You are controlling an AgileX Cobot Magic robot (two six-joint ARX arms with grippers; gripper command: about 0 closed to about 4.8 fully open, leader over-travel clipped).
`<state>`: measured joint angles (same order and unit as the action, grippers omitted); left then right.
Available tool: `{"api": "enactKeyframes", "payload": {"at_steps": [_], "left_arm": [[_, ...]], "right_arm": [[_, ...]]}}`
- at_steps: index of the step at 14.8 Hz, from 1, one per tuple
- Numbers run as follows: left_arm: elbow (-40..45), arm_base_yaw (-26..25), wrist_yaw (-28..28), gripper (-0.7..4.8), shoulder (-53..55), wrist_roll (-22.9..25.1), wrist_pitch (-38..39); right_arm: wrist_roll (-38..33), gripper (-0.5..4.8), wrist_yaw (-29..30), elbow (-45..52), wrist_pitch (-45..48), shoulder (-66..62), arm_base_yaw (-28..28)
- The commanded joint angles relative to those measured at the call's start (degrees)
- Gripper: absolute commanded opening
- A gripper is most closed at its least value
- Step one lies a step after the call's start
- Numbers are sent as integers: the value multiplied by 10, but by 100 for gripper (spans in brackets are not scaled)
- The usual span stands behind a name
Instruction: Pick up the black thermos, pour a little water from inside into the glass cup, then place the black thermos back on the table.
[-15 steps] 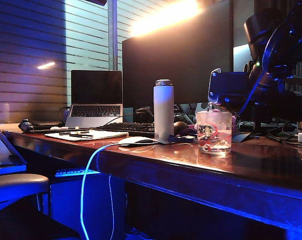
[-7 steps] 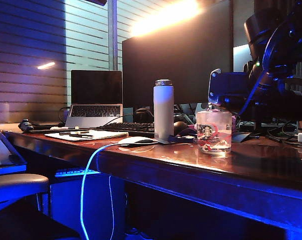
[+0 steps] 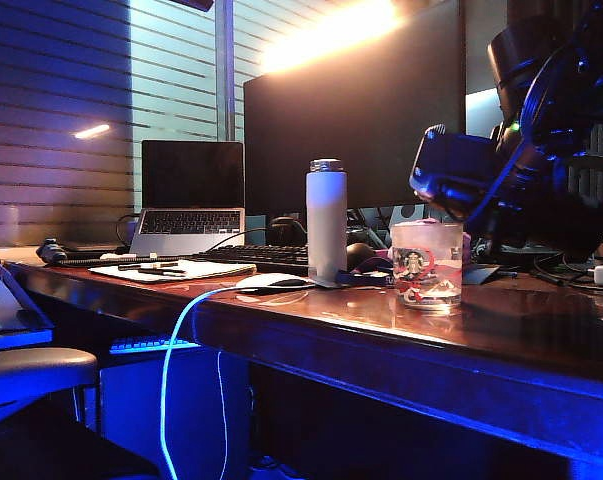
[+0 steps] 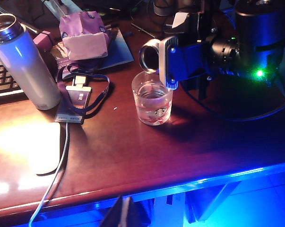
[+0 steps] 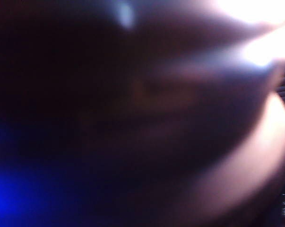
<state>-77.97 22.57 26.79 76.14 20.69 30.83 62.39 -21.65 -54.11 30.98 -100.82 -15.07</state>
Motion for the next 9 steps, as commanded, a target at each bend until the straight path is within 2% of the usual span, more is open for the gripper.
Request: {"api": "enactKeyframes", "payload": {"at_steps": [1,5,9], "left_arm": [[-3,0,2,-4,-1,-3,-5],[-3,0,2,-4,-1,-3,-5],[-3,0,2,-4,-1,-3,-5]], "right_arm": [[-76,53,10,-7,35,7,0],[-239,53,10,-7,40,10,0],[-335,53,10,-6,39,46,5]]}}
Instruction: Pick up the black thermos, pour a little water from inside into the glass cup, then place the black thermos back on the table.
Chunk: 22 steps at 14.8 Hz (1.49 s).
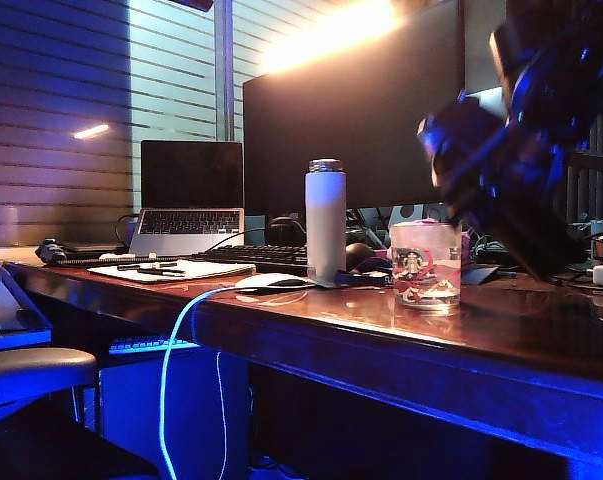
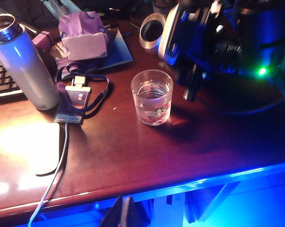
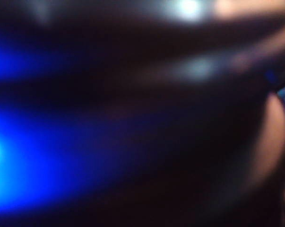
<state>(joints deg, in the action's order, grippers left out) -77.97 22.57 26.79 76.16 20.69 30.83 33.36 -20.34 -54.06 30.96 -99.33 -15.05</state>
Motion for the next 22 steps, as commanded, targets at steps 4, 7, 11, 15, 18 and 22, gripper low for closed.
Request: {"api": "enactKeyframes", "payload": {"at_steps": [4,7,11,15,18,22], "left_arm": [[-3,0,2,-4,-2,-3,-5],[-3,0,2,-4,-2,-3,-5],[-3,0,2,-4,-2,-3,-5],[-3,0,2,-4,-2,-3,-5],[-3,0,2,-4,-2,-3,-5],[-3,0,2,-4,-2,-3,-5]], "right_arm": [[-95,53,-3,19,21,92,23],[-181,53,42,85,44,129,45],[-251,53,89,172,172,130,59],[-274,53,160,203,198,128,76],[-274,53,168,237,243,128,91],[-274,53,193,247,264,95,100]]}}
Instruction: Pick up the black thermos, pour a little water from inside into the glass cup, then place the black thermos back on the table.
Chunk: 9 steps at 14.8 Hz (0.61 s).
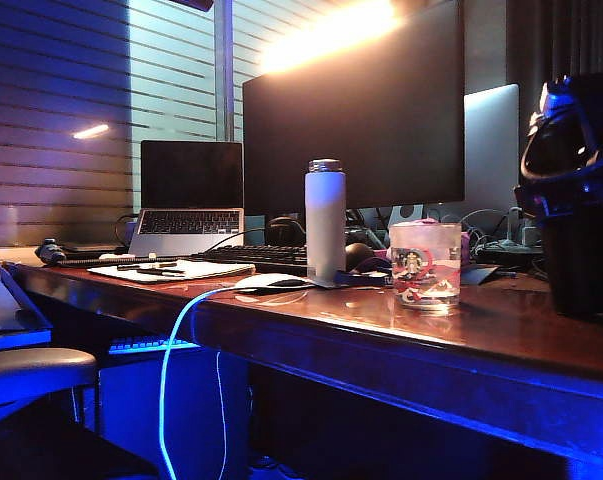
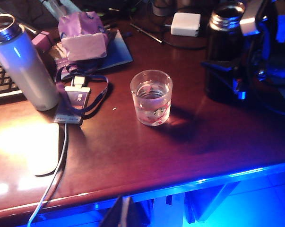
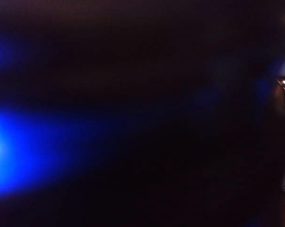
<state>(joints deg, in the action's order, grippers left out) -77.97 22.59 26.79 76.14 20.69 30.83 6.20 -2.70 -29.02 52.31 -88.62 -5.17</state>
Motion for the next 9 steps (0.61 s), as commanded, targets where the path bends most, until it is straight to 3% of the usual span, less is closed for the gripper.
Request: {"api": "enactKeyframes", "payload": {"at_steps": [1,2,4,5,9], "left_arm": [[-3,0,2,-4,-1,-3,-5],[-3,0,2,-4,-1,-3,-5],[-3,0,2,-4,-1,-3,-5],[-3,0,2,-4,-1,-3,-5],[-3,0,2,-4,-1,-3,-5]], "right_arm": [[-2,54,16,-4,50,-18,1],[-2,74,16,-3,48,-19,1],[-2,300,16,-2,48,-19,1],[-2,367,16,0,48,-19,1],[-2,371,16,10,48,-18,1]]}}
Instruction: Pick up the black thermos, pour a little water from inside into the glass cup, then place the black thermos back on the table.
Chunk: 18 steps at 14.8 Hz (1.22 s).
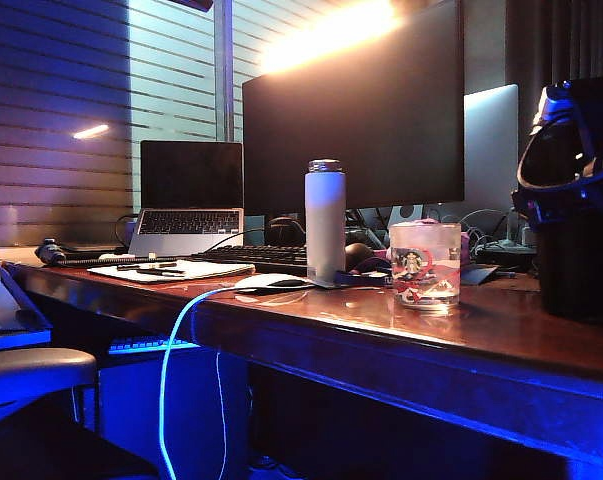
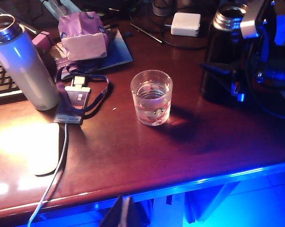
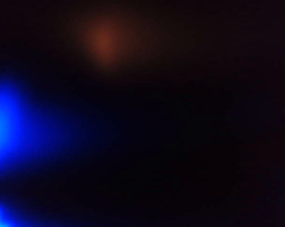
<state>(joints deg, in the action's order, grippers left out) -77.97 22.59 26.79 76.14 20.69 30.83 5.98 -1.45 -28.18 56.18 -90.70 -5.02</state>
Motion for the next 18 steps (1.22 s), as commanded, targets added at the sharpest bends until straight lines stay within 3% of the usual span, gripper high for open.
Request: {"api": "enactKeyframes", "payload": {"at_steps": [1,2,3,18], "left_arm": [[-3,0,2,-4,-1,-3,-5],[-3,0,2,-4,-1,-3,-5],[-3,0,2,-4,-1,-3,-5],[-3,0,2,-4,-1,-3,-5]], "right_arm": [[0,405,3,2,9,3,-1],[0,456,3,2,10,3,-1],[0,473,3,2,10,3,-1],[0,479,3,54,-42,113,-1]]}}
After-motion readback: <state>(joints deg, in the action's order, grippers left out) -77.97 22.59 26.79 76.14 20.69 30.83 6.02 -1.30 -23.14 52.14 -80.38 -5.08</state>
